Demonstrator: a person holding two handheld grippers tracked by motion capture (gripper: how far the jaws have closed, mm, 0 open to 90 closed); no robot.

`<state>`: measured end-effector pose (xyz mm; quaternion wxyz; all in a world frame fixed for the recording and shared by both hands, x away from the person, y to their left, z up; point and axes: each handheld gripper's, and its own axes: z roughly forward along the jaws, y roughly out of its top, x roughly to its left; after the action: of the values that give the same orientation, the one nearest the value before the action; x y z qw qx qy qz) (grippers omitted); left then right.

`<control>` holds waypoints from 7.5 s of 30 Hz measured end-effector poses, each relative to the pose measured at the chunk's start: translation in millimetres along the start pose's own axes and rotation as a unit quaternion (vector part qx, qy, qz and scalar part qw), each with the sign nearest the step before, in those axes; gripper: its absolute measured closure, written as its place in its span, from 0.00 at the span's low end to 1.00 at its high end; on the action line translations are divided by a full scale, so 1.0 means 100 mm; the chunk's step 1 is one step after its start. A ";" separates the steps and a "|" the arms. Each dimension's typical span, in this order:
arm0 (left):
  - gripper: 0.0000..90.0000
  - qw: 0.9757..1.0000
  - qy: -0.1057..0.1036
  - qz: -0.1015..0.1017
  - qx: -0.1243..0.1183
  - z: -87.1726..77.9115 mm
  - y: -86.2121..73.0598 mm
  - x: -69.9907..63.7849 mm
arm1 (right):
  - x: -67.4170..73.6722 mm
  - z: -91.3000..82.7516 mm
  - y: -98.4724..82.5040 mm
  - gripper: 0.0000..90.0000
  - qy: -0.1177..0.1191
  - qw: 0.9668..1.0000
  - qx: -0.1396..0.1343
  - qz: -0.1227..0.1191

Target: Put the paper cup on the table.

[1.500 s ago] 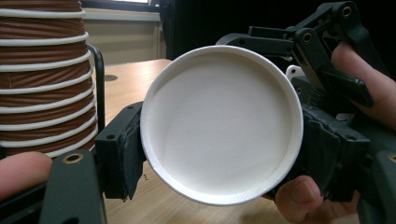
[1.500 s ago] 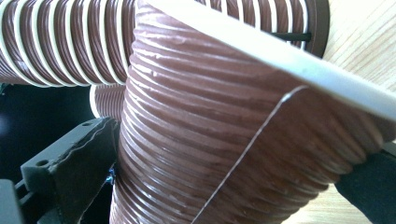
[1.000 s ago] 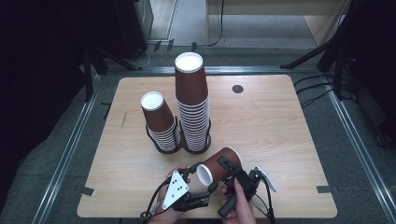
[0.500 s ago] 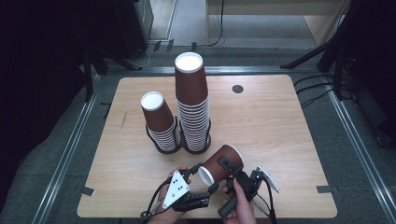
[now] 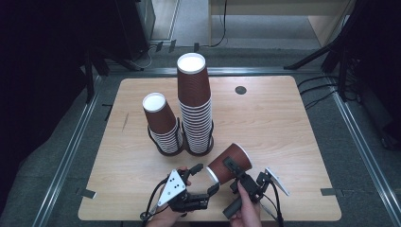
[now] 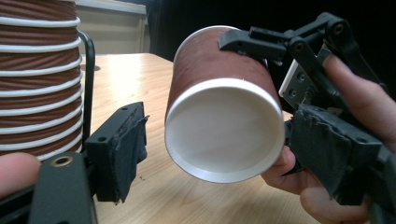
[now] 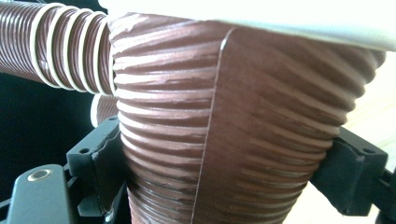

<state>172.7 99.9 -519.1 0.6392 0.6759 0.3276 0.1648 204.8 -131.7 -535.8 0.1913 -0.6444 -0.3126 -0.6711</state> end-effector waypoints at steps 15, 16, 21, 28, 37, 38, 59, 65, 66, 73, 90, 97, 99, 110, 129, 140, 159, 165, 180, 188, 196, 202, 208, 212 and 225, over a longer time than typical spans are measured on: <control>0.12 1.000 0.009 -0.012 0.005 -0.10 0.01 0.12 | 0.09 -0.05 0.11 0.16 -0.039 0.982 -0.054 -0.177; 0.12 1.000 0.009 -0.012 0.005 -0.10 0.01 0.12 | 0.09 -0.05 0.12 0.16 -0.041 0.979 -0.057 -0.189; 0.11 1.000 0.022 -0.019 0.000 -0.16 0.03 0.20 | 0.13 -0.07 0.12 0.16 -0.041 0.970 -0.068 -0.230; 0.11 0.999 0.043 -0.027 0.000 -0.29 0.02 0.32 | 0.20 -0.08 0.16 0.16 -0.052 0.947 -0.082 -0.307; 0.10 0.996 0.083 -0.045 0.001 -0.52 -0.03 0.52 | 0.28 -0.07 0.29 0.16 -0.062 0.933 -0.094 -0.343; 0.10 0.995 0.088 -0.044 0.001 -0.54 -0.04 0.55 | 0.29 -0.07 0.30 0.16 -0.063 0.930 -0.096 -0.349; 0.10 0.979 0.190 -0.069 -0.003 -1.08 -0.10 1.03 | 0.40 0.12 0.68 0.16 -0.103 0.869 -0.130 -0.466; 0.11 0.971 0.227 -0.069 0.000 -1.23 -0.12 1.16 | 0.39 0.17 0.76 0.16 -0.117 0.851 -0.140 -0.492; 0.11 0.970 0.233 -0.073 0.001 -1.26 -0.12 1.19 | 0.38 0.17 0.77 0.16 -0.121 0.850 -0.142 -0.493; 0.11 0.961 0.267 -0.068 0.017 -1.34 -0.15 1.29 | 0.33 0.25 0.87 0.16 -0.153 0.832 -0.152 -0.512; 0.11 0.951 0.303 -0.060 0.019 -1.37 -0.19 1.35 | 0.12 0.46 1.05 0.16 -0.183 0.811 -0.174 -0.528; 0.11 0.950 0.303 -0.070 0.027 -1.37 -0.20 1.37 | 0.07 0.58 1.06 0.15 -0.179 0.793 -0.185 -0.552; 0.11 0.950 0.303 -0.067 0.031 -1.36 -0.20 1.36 | 0.05 0.63 1.06 0.15 -0.183 0.788 -0.179 -0.560; 0.11 0.950 0.301 -0.083 0.030 -1.39 -0.20 1.40 | -0.05 0.73 1.20 0.15 -0.264 0.772 -0.149 -0.559; 0.11 0.950 0.300 -0.077 0.034 -1.37 -0.21 1.38 | -0.25 0.76 1.37 0.15 -0.329 0.749 -0.137 -0.558; 0.11 0.950 0.301 -0.077 0.036 -1.36 -0.21 1.38 | -0.28 0.76 1.38 0.14 -0.335 0.753 -0.126 -0.552; 0.11 0.950 0.301 -0.075 0.038 -1.36 -0.21 1.38 | -0.32 0.74 1.35 0.13 -0.337 0.750 -0.096 -0.561; 0.11 0.950 0.301 -0.075 0.037 -1.36 -0.21 1.38 | -0.32 0.72 1.35 0.08 -0.324 0.755 -0.090 -0.563; 0.11 0.950 0.301 -0.076 0.036 -1.36 -0.21 1.38 | -0.31 0.61 1.36 0.00 -0.300 0.768 -0.077 -0.560; 0.11 0.950 0.302 -0.075 0.036 -1.36 -0.21 1.37 | -0.31 0.45 1.29 0.00 -0.285 0.771 -0.075 -0.564; 0.11 0.949 0.304 -0.073 0.036 -1.36 -0.22 1.36 | -0.31 0.32 1.22 0.00 -0.279 0.764 -0.076 -0.576; 0.11 0.949 0.303 -0.074 0.035 -1.37 -0.22 1.36 | -0.31 0.22 1.18 0.00 -0.276 0.762 -0.076 -0.581; 0.11 0.950 0.302 -0.073 0.038 -1.35 -0.21 1.37 | -0.31 0.12 1.15 0.00 -0.271 0.760 -0.077 -0.585; 0.11 0.950 0.302 -0.072 0.039 -1.35 -0.21 1.37 | -0.31 0.06 1.14 0.00 -0.270 0.762 -0.077 -0.584; 0.11 0.950 0.302 -0.072 0.038 -1.36 -0.22 1.37 | -0.31 -0.19 1.15 0.00 -0.267 0.768 -0.084 -0.576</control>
<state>180.5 291.2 -549.5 0.4943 0.5930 0.5591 0.3024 269.8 -232.9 -545.9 -0.3773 -0.5102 -0.6058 -0.4799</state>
